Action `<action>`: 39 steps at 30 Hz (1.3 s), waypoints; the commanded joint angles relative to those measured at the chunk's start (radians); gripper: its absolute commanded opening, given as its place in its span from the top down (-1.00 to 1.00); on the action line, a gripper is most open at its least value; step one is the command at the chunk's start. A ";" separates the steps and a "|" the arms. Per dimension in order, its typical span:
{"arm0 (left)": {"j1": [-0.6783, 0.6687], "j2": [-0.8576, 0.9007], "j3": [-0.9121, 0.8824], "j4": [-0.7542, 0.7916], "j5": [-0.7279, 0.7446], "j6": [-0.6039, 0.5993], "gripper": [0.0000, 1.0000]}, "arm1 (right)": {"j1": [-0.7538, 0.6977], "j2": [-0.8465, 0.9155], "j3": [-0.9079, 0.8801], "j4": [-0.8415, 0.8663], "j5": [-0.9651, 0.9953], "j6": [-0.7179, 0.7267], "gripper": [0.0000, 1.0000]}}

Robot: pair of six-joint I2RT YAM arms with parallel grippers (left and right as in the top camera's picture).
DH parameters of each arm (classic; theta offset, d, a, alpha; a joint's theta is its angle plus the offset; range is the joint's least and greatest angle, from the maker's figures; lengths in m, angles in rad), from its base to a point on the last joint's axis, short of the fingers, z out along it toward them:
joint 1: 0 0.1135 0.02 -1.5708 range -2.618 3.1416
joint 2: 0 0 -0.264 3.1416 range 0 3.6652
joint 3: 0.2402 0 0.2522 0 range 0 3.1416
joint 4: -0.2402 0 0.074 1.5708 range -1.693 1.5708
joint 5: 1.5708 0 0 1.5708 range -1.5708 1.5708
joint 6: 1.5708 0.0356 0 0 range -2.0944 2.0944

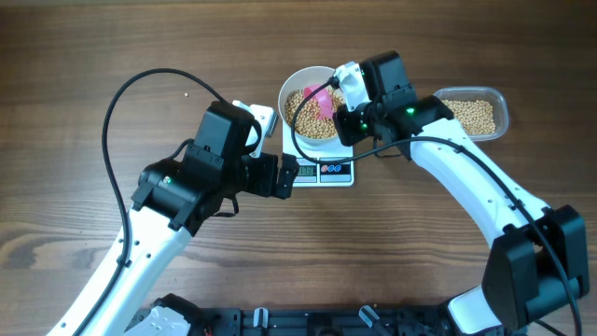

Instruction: Scoop item into bowl and weigh 150g on scale

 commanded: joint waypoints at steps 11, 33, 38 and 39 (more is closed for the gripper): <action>-0.005 0.002 0.005 0.002 0.009 -0.002 -1.00 | 0.000 0.018 0.002 0.019 -0.136 0.343 0.91; -0.005 0.002 0.005 0.002 0.009 -0.002 -1.00 | -0.260 -0.016 0.002 0.108 -0.565 0.620 0.92; -0.005 0.002 0.005 0.002 0.009 -0.002 -1.00 | -0.323 -0.053 0.002 0.107 -0.640 0.619 0.91; -0.005 0.002 0.005 0.002 0.009 -0.002 -1.00 | -0.332 -0.053 0.002 0.106 -0.663 0.626 0.91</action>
